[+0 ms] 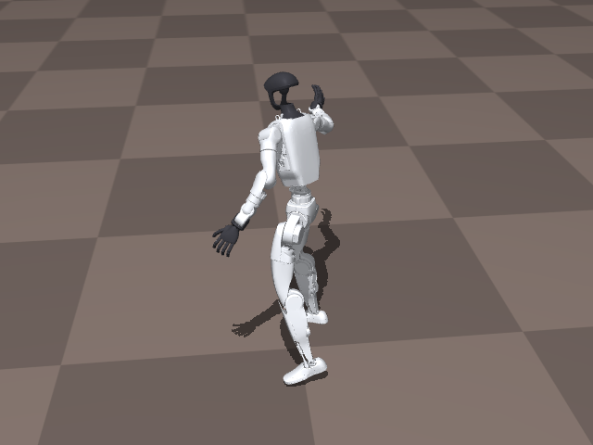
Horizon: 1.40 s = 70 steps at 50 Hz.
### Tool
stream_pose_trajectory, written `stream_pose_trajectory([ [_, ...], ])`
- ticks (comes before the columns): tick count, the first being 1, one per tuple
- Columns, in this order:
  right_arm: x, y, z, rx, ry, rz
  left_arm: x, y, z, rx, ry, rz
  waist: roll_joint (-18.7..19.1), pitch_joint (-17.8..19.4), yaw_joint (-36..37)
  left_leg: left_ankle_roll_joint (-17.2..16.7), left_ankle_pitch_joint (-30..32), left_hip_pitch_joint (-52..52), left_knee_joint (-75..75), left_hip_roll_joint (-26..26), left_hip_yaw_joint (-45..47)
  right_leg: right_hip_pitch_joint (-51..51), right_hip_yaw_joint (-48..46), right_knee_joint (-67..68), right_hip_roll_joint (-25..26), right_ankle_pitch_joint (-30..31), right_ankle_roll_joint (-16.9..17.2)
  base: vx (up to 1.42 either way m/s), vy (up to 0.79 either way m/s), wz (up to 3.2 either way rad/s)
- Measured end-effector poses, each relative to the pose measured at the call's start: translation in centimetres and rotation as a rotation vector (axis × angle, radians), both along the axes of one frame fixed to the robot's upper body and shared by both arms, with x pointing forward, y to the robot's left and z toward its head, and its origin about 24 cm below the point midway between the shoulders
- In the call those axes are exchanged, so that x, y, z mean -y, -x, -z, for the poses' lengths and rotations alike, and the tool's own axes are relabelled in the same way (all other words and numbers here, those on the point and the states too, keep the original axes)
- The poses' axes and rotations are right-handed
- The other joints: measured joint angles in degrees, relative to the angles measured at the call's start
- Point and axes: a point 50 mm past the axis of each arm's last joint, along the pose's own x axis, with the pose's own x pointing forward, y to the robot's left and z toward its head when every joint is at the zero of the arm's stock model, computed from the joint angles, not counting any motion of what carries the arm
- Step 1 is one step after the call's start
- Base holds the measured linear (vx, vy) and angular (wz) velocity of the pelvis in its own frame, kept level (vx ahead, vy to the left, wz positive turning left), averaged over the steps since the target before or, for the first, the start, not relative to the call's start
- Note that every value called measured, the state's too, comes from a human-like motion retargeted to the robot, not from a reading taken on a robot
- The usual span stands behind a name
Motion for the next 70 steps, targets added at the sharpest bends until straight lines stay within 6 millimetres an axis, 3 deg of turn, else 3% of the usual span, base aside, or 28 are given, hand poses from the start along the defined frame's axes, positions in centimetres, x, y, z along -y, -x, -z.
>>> stream_pose_trajectory([
  [6, 1.9, 5.2, 14.2, -0.347, -0.257, 0.259, 1.6, -5.6, -2.6, 0.185, -0.020, 0.179, 1.5, 8.3, -3.4, 2.1, -5.3, -1.2, 4.5, 2.1, 7.0, -5.0, 5.4, 0.5, 2.3, 1.8, -1.9, -0.18, 0.10, -0.90],
  [10, 1.4, 9.3, 21.8, -0.499, -0.490, 0.392, 3.6, -9.0, -4.5, 0.302, -0.023, 0.320, 1.3, 13.0, -4.5, 4.6, -9.1, -4.0, 7.0, 0.9, 10.6, -9.5, 8.5, 0.5, 1.3, 3.6, -1.9, -0.26, 0.22, -0.57],
  [12, 0.8, 11.5, 25.0, -0.553, -0.615, 0.447, 4.5, -9.9, -5.1, 0.337, -0.023, 0.379, 1.1, 13.5, -4.4, 5.6, -10.8, -6.7, 8.3, -0.2, 12.0, -12.9, 10.0, 0.4, 0.2, 4.8, -1.5, -0.29, 0.26, -0.39],
  [15, -0.4, 14.8, 28.6, -0.633, -0.776, 0.525, 6.0, -10.9, -6.0, 0.386, -0.020, 0.449, 0.7, 13.9, -3.8, 6.5, -13.3, -11.8, 10.9, -1.7, 13.4, -18.2, 12.1, 0.0, -1.6, 6.7, -0.8, -0.30, 0.27, -0.24],
  [18, -1.4, 16.9, 30.7, -0.684, -0.891, 0.585, 7.1, -11.4, -6.7, 0.428, -0.027, 0.496, 0.7, 13.9, -2.4, 6.8, -16.1, -18.6, 15.8, -1.9, 13.7, -23.7, 13.6, -0.6, -3.1, 8.8, -0.2, -0.31, 0.29, -0.05],
  [23, -2.0, 17.3, 31.5, -0.586, -1.005, 0.638, 7.5, -10.7, -6.9, 0.427, -0.073, 0.514, 0.7, 13.9, 0.3, 7.0, -20.2, -30.4, 26.4, -0.1, 11.7, -31.1, 14.1, -0.3, -4.7, 10.7, -0.3, -0.29, 0.28, 0.22],
  [30, 0.2, 14.9, 28.3, -0.267, -1.051, 0.673, 5.3, -8.3, -5.6, 0.305, -0.158, 0.438, 0.1, 13.9, 7.5, 7.1, -24.1, -39.2, 37.2, 2.3, 4.0, -32.9, 9.4, 6.0, -5.6, 7.8, -1.9, -0.16, 0.22, 0.62],
  [32, 1.2, 14.3, 26.5, -0.191, -1.026, 0.696, 4.4, -7.3, -5.0, 0.247, -0.178, 0.424, -0.5, 13.9, 10.2, 6.0, -24.9, -38.9, 40.2, 3.0, 1.1, -31.3, 6.5, 11.5, -6.2, 4.7, -0.8, 0.00, 0.14, 1.00],
  [35, 2.6, 11.5, 23.2, -0.081, -1.010, 0.634, 2.8, -7.3, -5.1, 0.231, -0.195, 0.342, -1.8, 13.9, 15.6, 5.6, -25.3, -36.9, 38.5, 1.4, -2.6, -25.4, 3.1, 8.9, -7.1, 4.8, -2.3, 0.00, 0.10, 1.01],
  [37, 3.7, 9.9, 19.8, -0.021, -0.948, 0.614, 1.6, -6.8, -5.0, 0.191, -0.226, 0.326, -2.7, 13.9, 19.5, 4.1, -25.3, -34.8, 39.6, 1.4, -4.5, -21.9, 0.2, 11.8, -8.0, 3.1, -0.8, 0.13, 0.08, 1.05],
  [39, 4.7, 7.5, 15.1, 0.020, -0.864, 0.537, 0.5, -7.2, -5.5, 0.189, -0.247, 0.293, -3.8, 13.9, 23.6, 3.7, -25.0, -32.0, 37.2, -0.1, -6.2, -17.0, -2.0, 9.0, -8.7, 3.8, -1.2, 0.06, 0.05, 1.00],
  [43, 4.6, 2.7, 2.1, 0.038, -0.506, 0.360, -1.4, -7.8, -6.6, 0.199, -0.282, 0.240, -6.6, 13.4, 32.0, 2.9, -23.9, -26.9, 32.7, -3.1, -8.1, -8.9, -5.7, 4.6, -10.5, 5.2, -0.3, 0.10, 0.03, 0.82],
  [45, 2.0, -0.1, -5.6, 0.021, -0.238, 0.269, -2.4, -7.9, -7.2, 0.212, -0.296, 0.204, -8.7, 13.0, 35.2, 2.9, -23.0, -24.3, 29.0, -5.4, -8.8, -5.3, -7.2, 1.2, -11.8, 6.6, 0.5, 0.10, 0.00, 0.71],
  [47, -2.9, -2.7, -13.4, -0.003, 0.104, 0.199, -3.1, -7.2, -7.2, 0.204, -0.306, 0.180, -10.2, 11.5, 37.7, 2.9, -22.3, -23.4, 27.1, -6.8, -9.6, -3.6, -8.8, 0.2, -12.6, 7.1, 1.3, 0.12, -0.01, 0.66],
  [49, -9.6, -4.4, -19.9, -0.029, 0.474, 0.165, -3.5, -6.4, -7.0, 0.189, -0.315, 0.161, -11.3, 9.6, 39.9, 2.8, -21.7, -23.1, 25.6, -7.9, -10.8, -2.6, -10.5, -0.3, -13.3, 7.5, 2.0, 0.12, -0.03, 0.71],
  [52, -20.7, -5.1, -25.7, -0.008, 0.985, 0.176, -4.4, -5.8, -7.6, 0.212, -0.332, 0.112, -13.7, 9.2, 42.1, 3.4, -20.1, -21.6, 21.0, -10.4, -13.3, 0.3, -13.6, -2.8, -14.3, 9.1, 2.3, 0.09, -0.05, 0.91],
  [55, -28.8, -5.2, -26.4, 0.025, 1.343, 0.138, -3.9, -5.1, -6.5, 0.174, -0.308, 0.122, -14.2, 5.6, 45.5, 3.0, -19.3, -23.7, 21.0, -10.6, -17.1, 0.2, -17.9, -0.3, -14.0, 8.9, 2.3, 0.12, -0.06, 1.09],
  [59, -35.6, -5.7, -23.6, 0.103, 1.612, 0.021, -4.0, -4.7, -6.4, 0.170, -0.282, 0.122, -17.1, 3.8, 47.9, 3.2, -16.5, -23.8, 15.0, -12.9, -23.5, 2.1, -24.7, -0.2, -14.1, 10.5, 1.7, 0.08, -0.09, 1.41],
  [62, -38.9, -5.4, -20.9, 0.147, 1.775, -0.043, -3.5, -4.8, -6.3, 0.175, -0.260, 0.144, -18.5, 4.5, 49.8, 3.9, -13.1, -21.9, 7.2, -14.9, -29.0, 4.8, -30.0, -1.9, -13.9, 12.6, 1.0, 0.03, -0.09, 1.56],
  [65, -41.4, -4.5, -17.9, 0.188, 1.949, -0.132, -1.6, -4.6, -4.8, 0.149, -0.206, 0.226, -16.7, 4.8, 52.6, 4.1, -13.9, -22.9, 6.7, -14.4, -33.4, 4.9, -35.0, 3.0, -13.4, 10.8, 0.2, 0.03, -0.10, 1.36],
  [67, -43.2, -4.0, -15.9, 0.231, 2.030, -0.211, -0.9, -4.1, -4.0, 0.127, -0.174, 0.246, -16.3, 5.3, 53.6, 1.6, -13.1, -26.8, 10.4, -14.6, -36.7, 3.6, -37.8, 7.0, -13.5, 9.8, -0.7, -0.03, -0.12, 1.22],
  [70, -45.4, -3.4, -13.0, 0.261, 2.125, -0.329, 0.1, -3.1, -2.6, 0.079, -0.129, 0.248, -15.4, 6.8, 55.7, 1.1, -12.3, -28.6, 10.0, -14.8, -40.7, 3.6, -41.3, 9.0, -13.0, 8.8, -1.9, -0.06, -0.12, 1.04],
])
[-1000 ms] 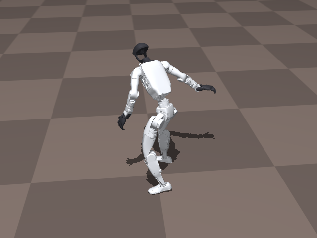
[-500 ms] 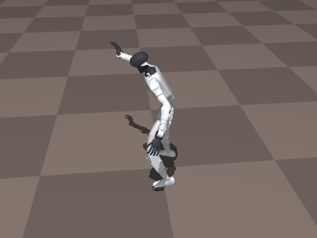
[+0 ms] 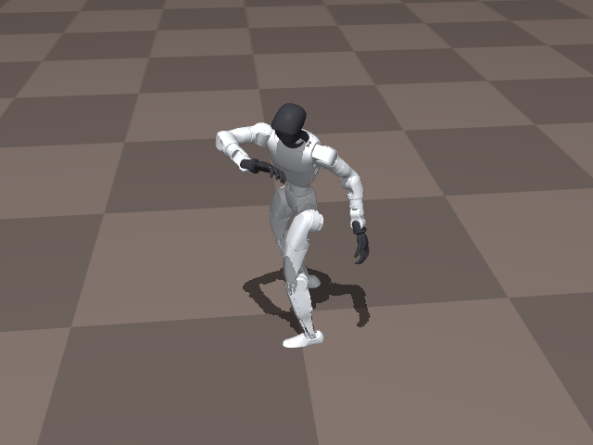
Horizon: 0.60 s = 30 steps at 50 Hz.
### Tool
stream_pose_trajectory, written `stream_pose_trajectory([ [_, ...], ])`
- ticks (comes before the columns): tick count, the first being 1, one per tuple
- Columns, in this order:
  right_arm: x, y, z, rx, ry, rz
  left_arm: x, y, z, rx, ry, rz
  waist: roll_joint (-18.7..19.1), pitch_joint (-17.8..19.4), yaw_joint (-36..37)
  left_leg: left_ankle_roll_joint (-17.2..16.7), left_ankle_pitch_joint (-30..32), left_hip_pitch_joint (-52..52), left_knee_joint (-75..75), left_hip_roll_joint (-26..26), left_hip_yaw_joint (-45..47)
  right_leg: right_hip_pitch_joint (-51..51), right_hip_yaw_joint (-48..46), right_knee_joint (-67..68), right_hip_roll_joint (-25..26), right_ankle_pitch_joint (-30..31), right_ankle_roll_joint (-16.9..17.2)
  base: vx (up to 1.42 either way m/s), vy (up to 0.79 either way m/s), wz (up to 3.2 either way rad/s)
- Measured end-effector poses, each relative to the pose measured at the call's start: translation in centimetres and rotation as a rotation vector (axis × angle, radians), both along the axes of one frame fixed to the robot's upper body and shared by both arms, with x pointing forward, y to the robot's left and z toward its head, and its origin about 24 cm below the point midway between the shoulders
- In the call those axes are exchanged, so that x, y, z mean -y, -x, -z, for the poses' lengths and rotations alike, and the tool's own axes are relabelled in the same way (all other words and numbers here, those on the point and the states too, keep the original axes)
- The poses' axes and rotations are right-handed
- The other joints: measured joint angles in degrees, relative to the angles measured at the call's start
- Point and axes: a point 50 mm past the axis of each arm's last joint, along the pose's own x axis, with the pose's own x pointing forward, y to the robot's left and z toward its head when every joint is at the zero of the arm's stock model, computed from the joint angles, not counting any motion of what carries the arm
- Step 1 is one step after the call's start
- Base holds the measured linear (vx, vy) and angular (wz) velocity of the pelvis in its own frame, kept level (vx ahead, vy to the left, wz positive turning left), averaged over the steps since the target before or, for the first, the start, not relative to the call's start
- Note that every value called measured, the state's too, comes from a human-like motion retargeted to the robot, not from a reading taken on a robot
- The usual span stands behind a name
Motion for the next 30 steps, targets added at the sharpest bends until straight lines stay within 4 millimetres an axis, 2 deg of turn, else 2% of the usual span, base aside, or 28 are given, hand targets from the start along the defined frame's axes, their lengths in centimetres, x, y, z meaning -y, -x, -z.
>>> stream_pose_trajectory([
  [2, -1.5, 0.2, 1.7, -0.008, 0.059, -0.035, 0.2, 0.9, 0.8, -0.036, 0.019, -0.021, 0.3, 1.6, 1.3, -0.1, 0.7, -0.7, -0.5, -0.1, -2.0, 0.2, -1.9, 0.9, 0.4, -1.0, -0.9, -0.09, -0.14, 0.81],
  [3, -2.2, 0.2, 2.3, 0.055, 0.093, -0.027, 0.2, 1.4, 1.1, -0.056, 0.024, -0.028, 0.4, 2.4, 1.9, -0.2, 1.0, -1.1, -0.8, -0.1, -2.8, 0.2, -2.8, 1.2, 0.6, -1.6, -1.3, -0.11, -0.15, 0.69],
  [8, -5.9, 0.3, 7.2, -0.156, 0.151, -0.177, 0.9, 3.3, 2.6, -0.131, 0.059, -0.045, 1.3, 6.5, 5.0, -0.9, 2.8, -3.3, -2.0, 0.2, -6.2, 0.0, -6.6, 2.2, 1.9, -5.1, -2.6, -0.14, -0.17, 0.53],
  [10, -7.2, 0.3, 9.3, -0.265, 0.168, -0.226, 1.3, 4.3, 3.1, -0.161, 0.077, -0.031, 1.7, 7.2, 5.6, -1.1, 3.7, -5.0, -2.5, 0.3, -7.3, -1.0, -8.0, 2.2, 2.6, -6.5, -3.0, -0.18, -0.17, 0.41],
  [15, -10.0, -0.1, 14.9, -0.762, 0.206, -0.307, 2.8, 6.7, 4.2, -0.229, 0.141, 0.036, 2.9, 7.2, 5.2, -1.1, 6.4, -10.1, -4.0, -0.1, -9.2, -4.8, -10.3, 3.0, 3.1, -10.2, -3.5, -0.21, -0.14, 0.33],
  [19, -10.2, -1.9, 17.5, -1.155, 0.148, -0.287, 3.9, 7.9, 4.7, -0.283, 0.186, 0.112, 4.2, 7.2, 4.0, -1.1, 7.8, -12.7, -5.4, 0.6, -9.4, -8.7, -9.8, 6.0, 2.7, -13.5, -3.7, -0.24, -0.17, -0.01],
  [22, -8.5, -4.2, 18.3, -1.368, 0.062, -0.218, 4.4, 8.5, 4.9, -0.315, 0.208, 0.147, 4.3, 7.2, 3.1, -1.1, 8.7, -13.7, -5.1, 1.1, -7.8, -11.9, -7.3, 9.4, 1.3, -15.0, -3.0, -0.24, -0.16, -0.45],
  [25, -5.0, -7.2, 18.1, -1.534, -0.005, -0.075, 4.4, 9.1, 4.9, -0.336, 0.220, 0.151, 3.5, 7.2, 2.0, -1.1, 8.5, -12.5, -4.8, 2.3, -4.8, -14.2, -3.2, 12.9, -0.1, -16.3, -1.8, -0.19, -0.17, -0.83],
  [28, 1.5, -10.5, 15.7, -1.627, -0.179, 0.094, 3.9, 9.6, 4.8, -0.343, 0.203, 0.129, 2.4, 7.2, 0.7, -1.1, 7.8, -8.7, -4.8, 3.9, -0.9, -14.4, 1.3, 14.5, -0.5, -16.7, -0.4, -0.12, -0.15, -1.07],
  [30, 7.5, -12.4, 12.3, -1.576, -0.460, 0.145, 3.5, 9.8, 4.7, -0.339, 0.176, 0.096, 1.8, 7.2, -0.7, -1.1, 7.5, -5.2, -5.4, 4.9, 1.8, -13.3, 4.1, 14.5, -0.4, -16.8, 0.4, -0.05, -0.13, -1.07],
])
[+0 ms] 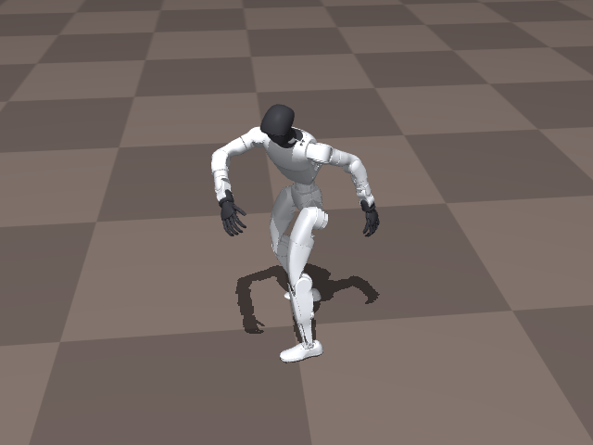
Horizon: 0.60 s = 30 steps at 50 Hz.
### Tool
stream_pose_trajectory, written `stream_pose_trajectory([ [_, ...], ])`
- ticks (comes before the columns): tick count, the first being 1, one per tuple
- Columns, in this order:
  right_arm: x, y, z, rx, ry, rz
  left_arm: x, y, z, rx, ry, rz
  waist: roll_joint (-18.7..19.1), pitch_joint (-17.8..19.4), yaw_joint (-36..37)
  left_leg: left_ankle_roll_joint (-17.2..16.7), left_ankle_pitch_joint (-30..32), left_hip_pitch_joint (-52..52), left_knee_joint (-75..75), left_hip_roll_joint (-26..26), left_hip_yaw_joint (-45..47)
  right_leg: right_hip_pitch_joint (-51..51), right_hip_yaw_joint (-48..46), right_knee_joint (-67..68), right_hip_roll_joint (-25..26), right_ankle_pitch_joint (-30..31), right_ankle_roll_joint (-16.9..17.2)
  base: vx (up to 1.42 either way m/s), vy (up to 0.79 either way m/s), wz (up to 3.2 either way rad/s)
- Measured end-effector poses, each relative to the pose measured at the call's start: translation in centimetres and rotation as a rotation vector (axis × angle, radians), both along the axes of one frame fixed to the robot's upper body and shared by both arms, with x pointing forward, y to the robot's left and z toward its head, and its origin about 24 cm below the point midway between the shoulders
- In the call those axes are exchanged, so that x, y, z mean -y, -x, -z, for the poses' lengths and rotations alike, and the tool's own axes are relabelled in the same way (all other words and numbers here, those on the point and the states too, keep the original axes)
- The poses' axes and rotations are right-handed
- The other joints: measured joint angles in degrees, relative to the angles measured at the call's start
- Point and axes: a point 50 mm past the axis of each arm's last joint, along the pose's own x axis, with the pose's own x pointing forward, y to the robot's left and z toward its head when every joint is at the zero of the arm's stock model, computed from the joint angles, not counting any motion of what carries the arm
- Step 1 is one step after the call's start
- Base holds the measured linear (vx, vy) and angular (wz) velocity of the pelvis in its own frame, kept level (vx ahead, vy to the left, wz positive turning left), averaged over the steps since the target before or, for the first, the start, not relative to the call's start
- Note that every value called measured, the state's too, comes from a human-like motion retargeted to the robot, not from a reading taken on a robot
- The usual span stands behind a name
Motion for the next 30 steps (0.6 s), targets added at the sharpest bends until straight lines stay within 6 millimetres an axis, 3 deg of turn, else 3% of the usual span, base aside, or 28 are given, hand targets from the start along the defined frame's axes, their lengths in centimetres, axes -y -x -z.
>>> stream_pose_trajectory([
  [2, 7.5, -0.7, -5.2, 0.190, -0.270, 0.297, -0.4, 0.2, -0.1, 0.004, -0.044, -0.050, -0.2, 0.0, -1.9, 0.0, -0.2, 4.3, -1.2, 0.9, 2.5, 2.1, 2.2, -0.8, 0.4, 0.0, 0.6, 0.00, -0.11, -1.01],
  [4, 15.6, 0.8, -11.0, 0.465, -0.599, 0.629, -0.7, 0.6, 0.1, -0.009, -0.080, -0.107, -0.2, -0.8, -4.5, 0.0, -0.2, 8.6, -2.6, 1.6, 4.7, 4.3, 4.2, -2.0, 0.8, 0.2, 1.1, 0.04, -0.07, -0.91],
  [5, 19.5, 2.5, -13.3, 0.596, -0.770, 0.795, -0.9, 0.9, 0.2, -0.023, -0.094, -0.132, -0.1, -1.7, -6.0, 0.0, -0.2, 10.4, -3.4, 1.9, 5.8, 5.3, 5.1, -2.7, 1.0, 0.3, 1.4, 0.06, -0.09, -0.90],
  [7, 25.3, 6.8, -17.2, 0.780, -1.030, 1.063, -1.7, 1.3, 0.0, -0.043, -0.130, -0.178, 0.4, -3.6, -9.0, 0.0, 1.6, 15.5, -8.5, 4.3, 7.0, 8.5, 6.3, -7.6, 4.2, 1.3, 1.6, 0.05, -0.15, -0.93],
  [9, 28.4, 10.6, -19.3, 0.838, -1.161, 1.150, -2.4, 1.4, -0.2, -0.055, -0.148, -0.200, 0.9, -5.6, -12.3, 0.0, 3.2, 19.5, -12.7, 6.1, 8.4, 10.7, 7.7, -11.6, 6.7, 2.1, 1.8, 0.06, -0.12, -0.85],
  [13, 29.7, 14.4, -21.5, 0.929, -1.232, 1.097, -2.7, 1.7, 0.0, -0.071, -0.170, -0.241, 2.1, -9.7, -19.9, 0.1, 1.7, 22.3, -12.0, 7.3, 12.2, 11.5, 11.0, -12.9, 7.9, 2.1, 2.1, 0.09, -0.02, -0.81],
  [15, 28.3, 14.4, -22.4, 0.913, -1.250, 0.955, -2.2, 1.5, 0.5, -0.080, -0.158, -0.267, 3.4, -11.3, -23.9, 0.2, 1.6, 23.9, -12.3, 7.8, 14.3, 11.5, 13.2, -13.7, 8.5, 2.3, 2.0, 0.06, -0.01, -0.96],
  [16, 28.3, 14.9, -22.7, 0.976, -1.033, 1.045, -2.2, 1.3, 0.5, -0.083, -0.162, -0.253, 3.8, -11.9, -25.8, 0.5, 1.1, 24.6, -11.8, 8.1, 15.4, 11.4, 14.4, -13.6, 8.8, 2.2, 1.7, 0.08, 0.00, -1.04],
  [17, 28.1, 15.0, -22.8, 0.985, -0.941, 1.055, -2.0, 1.1, 0.7, -0.088, -0.156, -0.237, 4.6, -12.4, -27.6, 0.7, 0.2, 25.1, -10.9, 8.4, 16.7, 11.2, 15.6, -13.2, 9.0, 1.9, 1.5, 0.09, 0.02, -1.06],
  [18, 27.4, 14.5, -23.0, 0.908, -1.098, 0.906, -1.3, 0.7, 1.1, -0.097, -0.130, -0.217, 5.9, -12.8, -29.5, 0.9, -1.6, 25.3, -8.9, 8.8, 18.2, 10.7, 16.5, -12.0, 9.0, 1.2, 1.3, 0.07, 0.02, -1.08],
  [20, 26.7, 14.0, -22.8, 0.868, -1.244, 0.791, -1.2, -0.7, 1.1, -0.073, -0.134, -0.218, 7.7, -12.9, -32.7, 0.6, -0.7, 27.2, -10.0, 9.3, 20.5, 10.5, 19.5, -13.3, 10.0, 2.0, 0.9, 0.02, 0.00, -1.17],
  [25, 27.5, 12.6, -19.8, 0.834, -1.128, 0.850, -1.3, -3.9, 0.3, 0.042, -0.100, -0.227, 11.9, -12.8, -39.3, 0.7, -1.7, 30.8, -9.4, 10.4, 27.5, 9.0, 25.8, -13.6, 11.7, 2.7, 0.3, 0.02, 0.03, -1.17],
  [30, 29.6, 11.2, -14.8, 0.781, -0.966, 1.017, -1.2, -6.4, -0.6, 0.185, -0.024, -0.294, 15.5, -10.4, -46.6, 0.8, -1.8, 33.2, -10.0, 10.6, 33.7, 7.5, 31.1, -15.8, 13.2, 4.6, -0.1, -0.03, 0.06, -1.01],
])
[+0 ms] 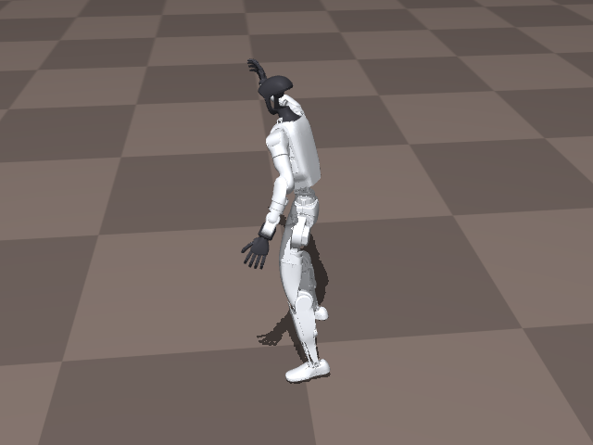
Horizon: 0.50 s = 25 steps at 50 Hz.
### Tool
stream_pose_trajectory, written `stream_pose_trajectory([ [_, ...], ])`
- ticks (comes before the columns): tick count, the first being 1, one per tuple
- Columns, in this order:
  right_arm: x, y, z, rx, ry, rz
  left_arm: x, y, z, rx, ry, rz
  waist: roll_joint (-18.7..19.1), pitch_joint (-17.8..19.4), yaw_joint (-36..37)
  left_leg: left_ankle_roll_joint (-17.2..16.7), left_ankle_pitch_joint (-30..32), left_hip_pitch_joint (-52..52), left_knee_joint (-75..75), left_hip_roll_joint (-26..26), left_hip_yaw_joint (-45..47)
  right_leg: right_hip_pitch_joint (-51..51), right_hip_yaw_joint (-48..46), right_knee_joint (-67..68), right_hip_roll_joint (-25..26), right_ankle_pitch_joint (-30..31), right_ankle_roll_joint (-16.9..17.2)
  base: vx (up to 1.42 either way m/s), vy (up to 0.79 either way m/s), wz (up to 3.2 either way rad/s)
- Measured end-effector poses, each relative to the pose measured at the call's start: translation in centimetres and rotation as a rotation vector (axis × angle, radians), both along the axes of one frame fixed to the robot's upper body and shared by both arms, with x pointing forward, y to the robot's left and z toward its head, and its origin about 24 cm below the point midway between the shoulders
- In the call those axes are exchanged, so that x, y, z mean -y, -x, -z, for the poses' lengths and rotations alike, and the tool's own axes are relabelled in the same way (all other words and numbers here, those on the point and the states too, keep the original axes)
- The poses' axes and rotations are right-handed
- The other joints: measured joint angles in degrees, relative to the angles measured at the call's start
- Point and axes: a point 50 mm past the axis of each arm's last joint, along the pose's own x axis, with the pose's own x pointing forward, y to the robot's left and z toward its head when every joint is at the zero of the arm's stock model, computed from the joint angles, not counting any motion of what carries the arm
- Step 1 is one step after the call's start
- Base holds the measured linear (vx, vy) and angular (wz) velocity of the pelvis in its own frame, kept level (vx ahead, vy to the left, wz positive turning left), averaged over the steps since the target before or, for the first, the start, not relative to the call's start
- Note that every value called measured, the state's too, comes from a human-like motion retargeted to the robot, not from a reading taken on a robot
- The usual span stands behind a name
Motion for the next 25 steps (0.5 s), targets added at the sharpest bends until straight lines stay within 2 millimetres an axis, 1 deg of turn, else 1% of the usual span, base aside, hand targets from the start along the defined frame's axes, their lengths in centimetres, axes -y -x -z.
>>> stream_pose_trajectory([
  [2, 1.5, -0.3, 3.1, -0.098, 0.005, 0.098, -0.4, -0.6, -0.5, 0.040, 0.005, 0.003, 0.5, 1.0, -2.9, 0.2, 0.0, 0.1, -0.2, -0.3, 2.0, -0.9, 1.7, -1.4, 0.2, 1.0, -0.1, -0.05, 0.10, -0.82],
  [4, 3.2, -0.2, 6.2, -0.206, 0.015, 0.218, -0.5, -1.1, -1.0, 0.070, 0.007, 0.019, 0.9, 2.0, -5.4, 0.3, 0.0, -0.1, -0.4, -0.8, 3.9, -1.8, 3.3, -2.9, 0.3, 2.1, -0.2, -0.06, 0.11, -0.75],
  [7, 6.0, 1.2, 11.0, -0.371, 0.019, 0.440, -0.6, -2.0, -1.7, 0.105, -0.004, 0.065, 1.1, 3.7, -8.2, 0.6, -0.2, -0.5, -0.5, -1.8, 6.5, -3.1, 5.7, -5.1, 0.0, 3.8, -0.2, -0.07, 0.14, -0.70],
  [9, 7.9, 2.9, 14.0, -0.478, 0.007, 0.608, -0.6, -2.7, -2.2, 0.124, -0.021, 0.112, 0.9, 5.0, -9.2, 0.8, -0.6, -0.8, -0.2, -2.5, 8.1, -3.8, 7.2, -6.4, -0.4, 4.9, -0.1, -0.07, 0.16, -0.65],
  [12, 10.7, 6.2, 18.6, -0.640, -0.046, 0.839, -0.3, -3.7, -2.9, 0.150, -0.047, 0.190, 0.1, 7.0, -9.6, 0.9, -1.6, -1.3, 1.2, -3.4, 10.2, -4.8, 9.3, -7.7, -1.1, 6.2, 0.3, -0.08, 0.17, -0.58],
  [15, 12.6, 9.7, 22.7, -0.781, -0.152, 0.998, 0.1, -4.4, -3.4, 0.182, -0.050, 0.239, -1.1, 9.1, -9.4, 1.1, -3.1, -2.4, 4.1, -3.9, 11.6, -5.7, 11.0, -8.1, -1.9, 7.2, 0.7, -0.11, 0.18, -0.43],
  [18, 13.6, 13.1, 26.8, -0.871, -0.326, 1.089, 0.6, -4.4, -3.6, 0.203, -0.035, 0.251, -2.2, 9.8, -8.6, 1.7, -5.4, -6.0, 9.2, -3.8, 12.0, -8.2, 12.2, -7.4, -3.0, 7.8, 1.0, -0.14, 0.20, -0.20],
  [20, 13.7, 15.2, 29.6, -0.885, -0.487, 1.117, 0.8, -4.4, -3.7, 0.214, -0.028, 0.253, -2.7, 10.3, -7.8, 2.4, -7.4, -9.9, 14.2, -3.1, 11.6, -10.6, 12.6, -6.3, -3.5, 8.0, 0.9, -0.17, 0.22, 0.04],
  [22, 13.4, 17.1, 32.6, -0.862, -0.663, 1.119, 1.1, -4.1, -3.6, 0.200, -0.032, 0.284, -2.9, 10.4, -7.0, 3.0, -10.4, -15.6, 22.6, -1.0, 10.4, -14.3, 12.1, -2.2, -3.9, 6.6, 1.0, -0.18, 0.23, 0.22],
  [23, 13.0, 17.8, 34.1, -0.852, -0.763, 1.110, 1.2, -4.3, -3.7, 0.208, -0.030, 0.277, -3.0, 10.4, -6.0, 3.6, -10.7, -17.5, 23.4, -1.1, 9.9, -15.2, 12.4, -3.2, -4.0, 7.4, 0.5, -0.22, 0.23, 0.24],
  [25, 12.0, 18.8, 37.2, -0.808, -0.959, 1.080, 1.4, -4.5, -3.6, 0.198, -0.038, 0.292, -3.0, 10.4, -4.4, 5.8, -13.0, -22.1, 28.3, -0.3, 8.9, -17.8, 11.9, -2.1, -4.4, 7.2, -0.2, -0.20, 0.23, 0.35],
])
